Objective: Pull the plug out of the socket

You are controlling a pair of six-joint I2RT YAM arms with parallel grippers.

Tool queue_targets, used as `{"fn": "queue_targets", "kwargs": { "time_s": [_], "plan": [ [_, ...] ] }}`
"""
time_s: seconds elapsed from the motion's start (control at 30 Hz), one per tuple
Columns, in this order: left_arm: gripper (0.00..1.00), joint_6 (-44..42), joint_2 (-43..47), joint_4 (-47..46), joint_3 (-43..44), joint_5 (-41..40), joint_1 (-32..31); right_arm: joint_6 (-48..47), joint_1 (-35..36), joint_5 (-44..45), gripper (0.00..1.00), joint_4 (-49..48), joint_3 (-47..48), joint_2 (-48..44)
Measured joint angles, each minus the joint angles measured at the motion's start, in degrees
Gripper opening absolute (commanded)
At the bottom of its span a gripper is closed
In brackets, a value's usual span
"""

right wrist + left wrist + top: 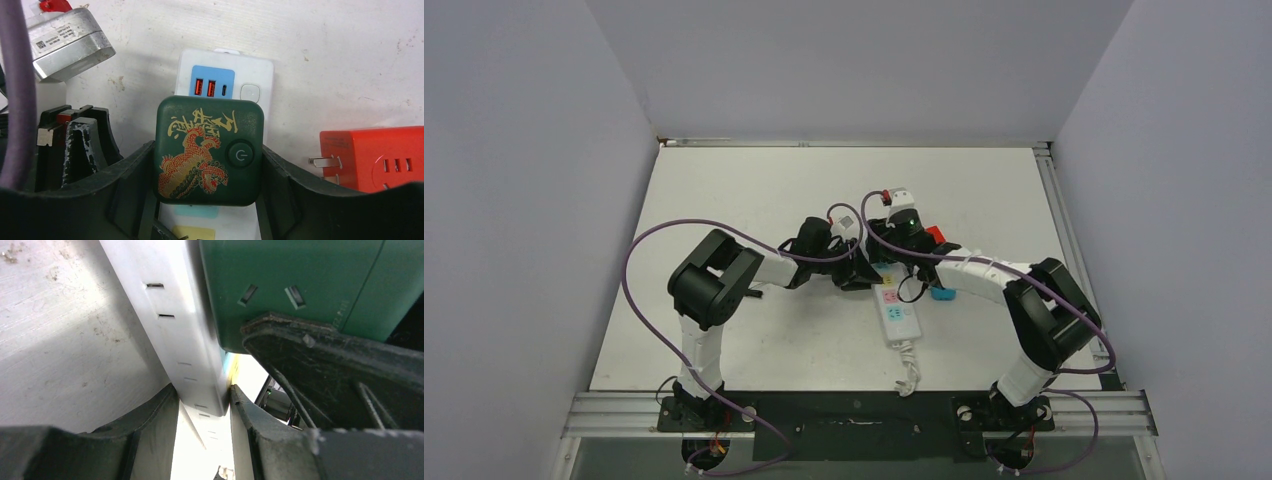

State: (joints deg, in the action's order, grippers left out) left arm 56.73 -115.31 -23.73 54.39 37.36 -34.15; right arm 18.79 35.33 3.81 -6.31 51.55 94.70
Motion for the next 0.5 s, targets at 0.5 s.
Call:
{"fn": "queue_targets", "kwargs": {
  "time_s": [0.5],
  "plan": [
    [0.00, -0.39, 0.00, -0.31, 1.27, -0.37, -0.07, 5.07, -8.07, -13.79, 0.05, 0.63, -0.02, -0.42]
  ]
}}
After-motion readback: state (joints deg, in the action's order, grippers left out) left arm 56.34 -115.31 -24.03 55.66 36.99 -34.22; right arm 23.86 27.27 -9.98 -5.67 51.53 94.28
